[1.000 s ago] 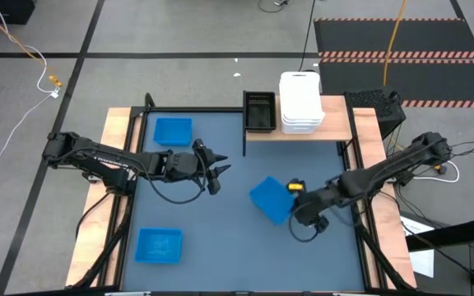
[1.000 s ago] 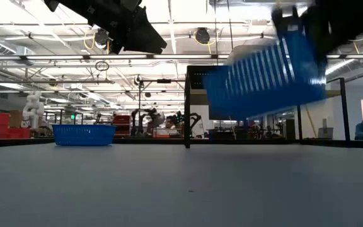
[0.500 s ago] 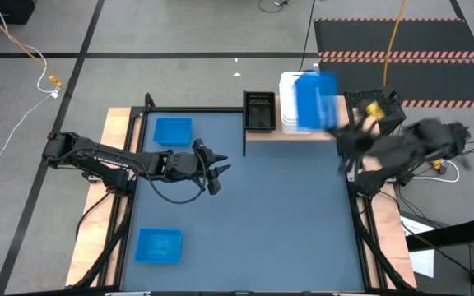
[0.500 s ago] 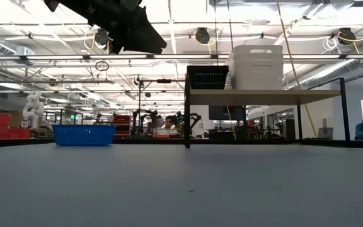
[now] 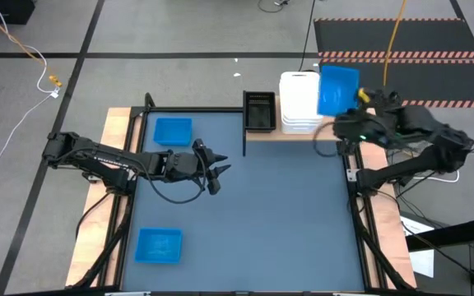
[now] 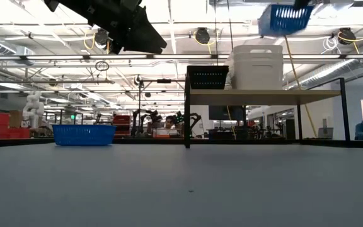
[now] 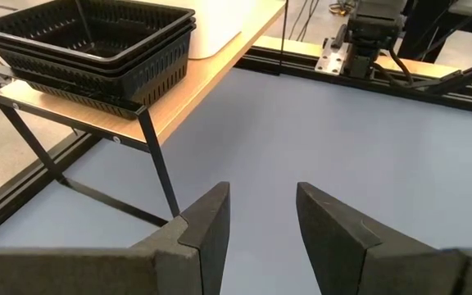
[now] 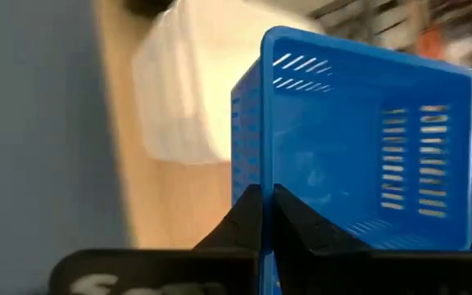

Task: Stack baskets on shelf by color
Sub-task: Put the middle right blue bin into the shelf

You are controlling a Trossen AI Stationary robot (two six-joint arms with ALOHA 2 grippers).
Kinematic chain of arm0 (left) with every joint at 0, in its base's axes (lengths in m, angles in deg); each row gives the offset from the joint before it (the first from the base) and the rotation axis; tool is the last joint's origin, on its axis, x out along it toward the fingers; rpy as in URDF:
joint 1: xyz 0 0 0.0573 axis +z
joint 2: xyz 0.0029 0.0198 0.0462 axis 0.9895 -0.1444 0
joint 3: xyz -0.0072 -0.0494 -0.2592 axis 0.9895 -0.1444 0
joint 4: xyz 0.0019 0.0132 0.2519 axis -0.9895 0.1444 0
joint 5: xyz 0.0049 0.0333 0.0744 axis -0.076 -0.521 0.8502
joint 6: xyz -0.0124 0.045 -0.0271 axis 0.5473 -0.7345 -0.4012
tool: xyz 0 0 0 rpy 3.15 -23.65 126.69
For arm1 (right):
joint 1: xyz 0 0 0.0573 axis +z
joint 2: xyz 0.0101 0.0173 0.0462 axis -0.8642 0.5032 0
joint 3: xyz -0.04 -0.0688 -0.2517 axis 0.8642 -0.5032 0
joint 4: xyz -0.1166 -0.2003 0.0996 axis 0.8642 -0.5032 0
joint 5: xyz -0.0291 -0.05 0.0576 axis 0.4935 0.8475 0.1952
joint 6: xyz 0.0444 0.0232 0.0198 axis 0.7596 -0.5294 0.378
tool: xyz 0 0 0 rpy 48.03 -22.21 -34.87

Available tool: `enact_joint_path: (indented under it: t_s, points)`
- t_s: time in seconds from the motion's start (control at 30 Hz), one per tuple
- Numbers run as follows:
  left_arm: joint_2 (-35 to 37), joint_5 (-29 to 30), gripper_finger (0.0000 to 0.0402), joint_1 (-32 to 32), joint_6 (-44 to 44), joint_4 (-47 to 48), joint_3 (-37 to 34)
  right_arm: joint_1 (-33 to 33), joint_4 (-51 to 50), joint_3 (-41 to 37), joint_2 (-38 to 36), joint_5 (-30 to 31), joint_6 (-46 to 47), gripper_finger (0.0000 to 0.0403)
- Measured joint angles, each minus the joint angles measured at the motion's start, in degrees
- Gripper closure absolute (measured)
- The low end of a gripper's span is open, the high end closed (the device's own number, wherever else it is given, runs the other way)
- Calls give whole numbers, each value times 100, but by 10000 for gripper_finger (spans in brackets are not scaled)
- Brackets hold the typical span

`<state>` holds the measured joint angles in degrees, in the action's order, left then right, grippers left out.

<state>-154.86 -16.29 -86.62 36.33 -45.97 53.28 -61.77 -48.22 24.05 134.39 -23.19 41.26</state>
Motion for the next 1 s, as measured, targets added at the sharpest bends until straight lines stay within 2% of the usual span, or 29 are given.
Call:
enact_joint_path:
  t_s: [0.27,0.43,0.53,0.7,1.0]
  points:
    - [0,0,256,2,-52,1,0,-1446,-7,-873,290,-211,22,400]
    - [0,0,256,2,-113,6,0,-2066,-1,-1259,409,-244,-635,400]
    - [0,0,256,2,-113,7,0,-2188,-3,-1526,443,-576,-1091,399]
    - [0,0,256,2,-111,7,0,-2202,13,-2050,446,-1698,-1911,398]
    - [0,0,256,2,-111,7,0,-2207,415,-2433,439,-1151,-2361,397]
